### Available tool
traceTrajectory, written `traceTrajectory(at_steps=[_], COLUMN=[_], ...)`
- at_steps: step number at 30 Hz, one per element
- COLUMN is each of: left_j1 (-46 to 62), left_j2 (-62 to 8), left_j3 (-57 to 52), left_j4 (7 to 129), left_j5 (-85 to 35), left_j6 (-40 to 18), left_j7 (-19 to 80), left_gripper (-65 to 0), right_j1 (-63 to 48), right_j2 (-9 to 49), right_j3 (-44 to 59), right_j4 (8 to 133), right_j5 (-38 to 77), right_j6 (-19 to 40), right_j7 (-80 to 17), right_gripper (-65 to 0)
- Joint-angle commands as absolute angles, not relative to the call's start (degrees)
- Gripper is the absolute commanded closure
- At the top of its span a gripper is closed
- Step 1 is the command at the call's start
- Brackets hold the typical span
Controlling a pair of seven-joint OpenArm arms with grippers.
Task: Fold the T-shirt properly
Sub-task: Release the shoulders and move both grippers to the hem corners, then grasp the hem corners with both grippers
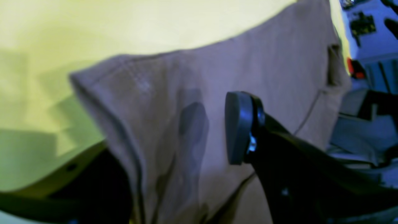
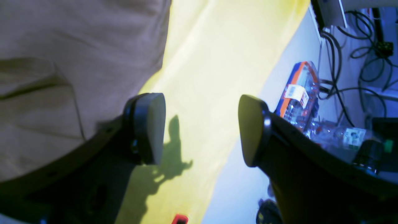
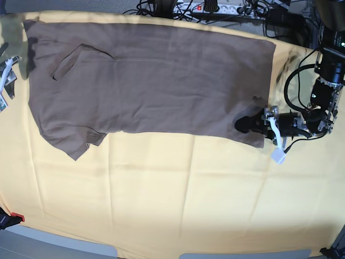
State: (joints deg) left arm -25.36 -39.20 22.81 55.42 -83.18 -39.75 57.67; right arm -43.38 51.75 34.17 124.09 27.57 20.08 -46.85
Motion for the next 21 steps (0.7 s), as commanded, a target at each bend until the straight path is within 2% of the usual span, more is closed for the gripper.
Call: traceTrajectory(at_steps=[1, 5, 7, 12, 15, 21], left_j1=[-26.28, -26.76, -27.09, -28.49, -28.6, -28.56], left_j2=[-40.18, -40.14, -40.14, -40.14, -40.12, -39.79], left_j3=[22.46, 22.39, 22.35, 22.35, 22.37, 22.37], left_j4=[55.88, 55.88, 55.86, 55.86, 55.86, 55.86], left_j5=[-83.26, -80.55, -77.62, -72.18, -70.43, -70.46], left_j6=[-40.0, -40.0, -40.0, -40.0, -40.0, -40.0], left_j7=[57.43, 52.53, 49.19, 45.74, 44.93, 44.99], left_gripper=[-24.0, -5.8, 0.0, 0.0, 0.0, 0.0], right_j1=[-42.26, -35.81, -30.24, -15.14, -6.61, 7.49], right_j2=[52.18, 48.16, 45.36, 39.2, 37.15, 36.64], right_j3=[34.87, 34.85, 34.85, 34.85, 34.59, 28.21], right_j4=[124.09, 118.54, 113.73, 98.35, 88.49, 68.05], right_j5=[27.24, 31.03, 35.2, 42.81, 47.27, 49.5], right_j6=[19.51, 22.35, 25.63, 33.26, 35.86, 38.81], right_j7=[-44.64, -39.81, -39.68, -39.86, -41.98, -44.05], right_gripper=[-39.0, -39.0, -39.0, -39.0, -39.0, -39.0])
